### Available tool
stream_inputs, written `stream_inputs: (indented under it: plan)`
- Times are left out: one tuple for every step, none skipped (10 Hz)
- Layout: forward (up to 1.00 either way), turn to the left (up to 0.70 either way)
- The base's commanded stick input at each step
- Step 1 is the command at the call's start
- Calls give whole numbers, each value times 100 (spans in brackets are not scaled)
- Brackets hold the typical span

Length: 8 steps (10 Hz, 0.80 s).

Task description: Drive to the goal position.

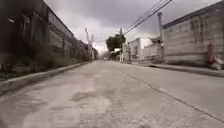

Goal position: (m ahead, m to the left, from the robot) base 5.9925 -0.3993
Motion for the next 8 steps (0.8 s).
stream_inputs:
  plan:
    - [100,0]
    - [100,-10]
    - [100,-29]
    - [100,-37]
    - [100,-40]
    - [100,-25]
    - [100,-4]
    - [100,0]
